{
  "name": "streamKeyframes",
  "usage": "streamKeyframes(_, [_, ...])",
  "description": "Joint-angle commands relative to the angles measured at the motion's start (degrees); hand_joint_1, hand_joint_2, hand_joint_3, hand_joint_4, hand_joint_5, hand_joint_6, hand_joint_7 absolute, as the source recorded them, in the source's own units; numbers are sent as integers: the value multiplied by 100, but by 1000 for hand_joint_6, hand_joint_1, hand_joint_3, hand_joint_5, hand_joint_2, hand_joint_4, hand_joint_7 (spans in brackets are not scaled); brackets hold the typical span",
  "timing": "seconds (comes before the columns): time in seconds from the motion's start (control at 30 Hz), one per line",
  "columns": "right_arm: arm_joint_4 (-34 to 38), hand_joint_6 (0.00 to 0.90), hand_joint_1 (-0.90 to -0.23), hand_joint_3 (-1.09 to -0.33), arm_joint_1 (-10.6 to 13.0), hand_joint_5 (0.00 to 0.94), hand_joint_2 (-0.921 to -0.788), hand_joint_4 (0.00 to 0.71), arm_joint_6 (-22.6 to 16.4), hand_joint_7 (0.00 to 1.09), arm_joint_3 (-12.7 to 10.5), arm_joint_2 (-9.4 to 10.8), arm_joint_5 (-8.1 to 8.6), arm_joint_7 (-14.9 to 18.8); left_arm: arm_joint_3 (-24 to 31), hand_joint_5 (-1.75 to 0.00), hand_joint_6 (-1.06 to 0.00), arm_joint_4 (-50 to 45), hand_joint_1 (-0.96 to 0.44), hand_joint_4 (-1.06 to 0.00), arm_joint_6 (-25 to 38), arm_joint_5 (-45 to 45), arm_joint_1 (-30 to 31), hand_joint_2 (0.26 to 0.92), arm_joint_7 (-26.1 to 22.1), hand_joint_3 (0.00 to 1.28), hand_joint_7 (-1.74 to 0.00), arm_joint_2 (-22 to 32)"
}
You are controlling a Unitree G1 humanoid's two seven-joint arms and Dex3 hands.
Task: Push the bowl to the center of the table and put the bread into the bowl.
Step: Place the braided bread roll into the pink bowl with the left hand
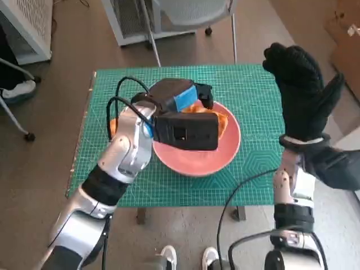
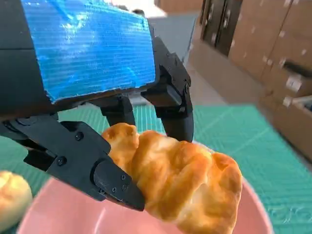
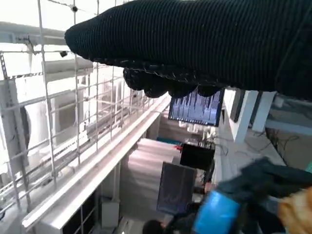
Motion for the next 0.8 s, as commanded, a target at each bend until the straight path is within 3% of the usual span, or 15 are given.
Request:
streamKeyframes(0.03, [-22, 447, -555, -655, 147, 4, -921, 406, 73, 6, 24, -3, -34, -58, 43, -1263, -647, 163, 1, -710, -150, -70, -199, 920, 97, 58, -1026, -39])
streamKeyframes(0.1, [-23, 447, -555, -655, 149, 3, -921, 406, 77, 6, 29, 2, -26, -58, 51, -1269, -645, 242, 1, -709, -97, -154, -218, 920, -103, 60, -1023, -38])
streamKeyframes(0.13, [-16, 446, -557, -654, 145, 3, -921, 406, 80, 6, 32, 7, -19, -55, 55, -903, -454, 276, -11, -479, -19, -223, -223, 876, -306, 63, -809, -24])
streamKeyframes(0.17, [-11, 446, -558, -654, 142, 3, -921, 406, 81, 6, 34, 10, -14, -54, 58, -591, -337, 299, -34, -328, 36, -271, -227, 840, -446, 60, -617, -14])
streamKeyframes(0.27, [18, 446, -561, -653, 128, 3, -921, 406, 79, 6, 35, 14, 7, -37, 77, -196, -212, 207, -103, -138, 95, -348, -192, 792, -664, 48, -343, 68])
streamKeyframes(0.43, [32, 447, -564, -652, 120, 3, -921, 407, 82, 5, 43, 22, 15, -34, 105, -33, -163, 131, -180, -51, 97, -367, -162, 768, -722, 37, -219, 118])
streamKeyframes(0.8, [35, 460, -577, -649, 129, 2, -921, 408, 86, 12, 79, 87, 24, -35, 445, 0, -71, -96, -408, 0, -521, -621, 239, 759, -272, 19, -133, 378])
